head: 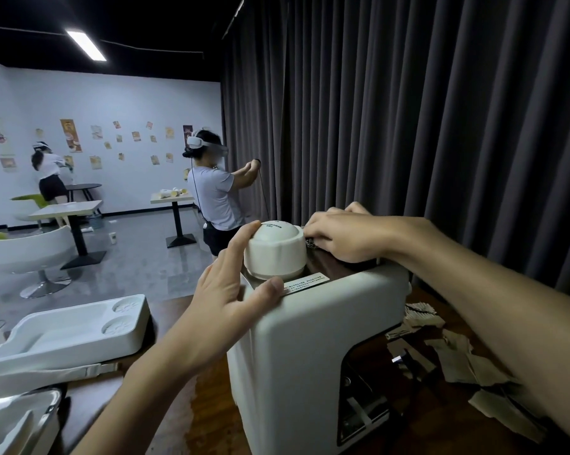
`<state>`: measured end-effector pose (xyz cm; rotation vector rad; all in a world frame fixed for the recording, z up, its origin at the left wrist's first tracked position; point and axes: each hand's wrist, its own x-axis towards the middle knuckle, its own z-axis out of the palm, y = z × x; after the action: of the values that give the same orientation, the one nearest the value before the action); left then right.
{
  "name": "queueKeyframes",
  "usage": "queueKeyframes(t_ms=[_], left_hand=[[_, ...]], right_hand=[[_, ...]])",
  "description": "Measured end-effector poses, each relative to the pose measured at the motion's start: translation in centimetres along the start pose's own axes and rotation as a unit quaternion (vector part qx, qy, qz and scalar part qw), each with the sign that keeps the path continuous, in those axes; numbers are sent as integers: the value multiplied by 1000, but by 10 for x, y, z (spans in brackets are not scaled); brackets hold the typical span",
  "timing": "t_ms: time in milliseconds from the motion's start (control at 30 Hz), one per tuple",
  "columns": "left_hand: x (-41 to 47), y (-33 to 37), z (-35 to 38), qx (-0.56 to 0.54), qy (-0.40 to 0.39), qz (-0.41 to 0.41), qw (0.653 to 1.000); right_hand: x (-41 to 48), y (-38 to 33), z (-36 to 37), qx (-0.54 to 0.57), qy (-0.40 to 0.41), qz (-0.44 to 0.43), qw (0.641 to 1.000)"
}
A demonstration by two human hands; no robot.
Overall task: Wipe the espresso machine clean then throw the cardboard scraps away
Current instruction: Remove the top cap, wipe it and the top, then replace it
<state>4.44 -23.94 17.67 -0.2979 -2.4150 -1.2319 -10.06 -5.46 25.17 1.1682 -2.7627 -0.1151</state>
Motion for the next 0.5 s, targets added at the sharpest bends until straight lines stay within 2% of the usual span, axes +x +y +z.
queueKeyframes(t_ms=[133,300,433,500], left_hand=[[0,1,-11,28,-42,-1,999],[4,-1,-47,58,-198,23,978],[6,1,-42,114,-168,45,978],[2,2,-32,155,-125,69,978]], right_hand=[[-13,-2,-5,-3,11,4,1000],[-73,-10,-9,-30,36,-8,999],[-95,-19,13,31,157,16,987],[-90,-16,19,39,179,23,983]])
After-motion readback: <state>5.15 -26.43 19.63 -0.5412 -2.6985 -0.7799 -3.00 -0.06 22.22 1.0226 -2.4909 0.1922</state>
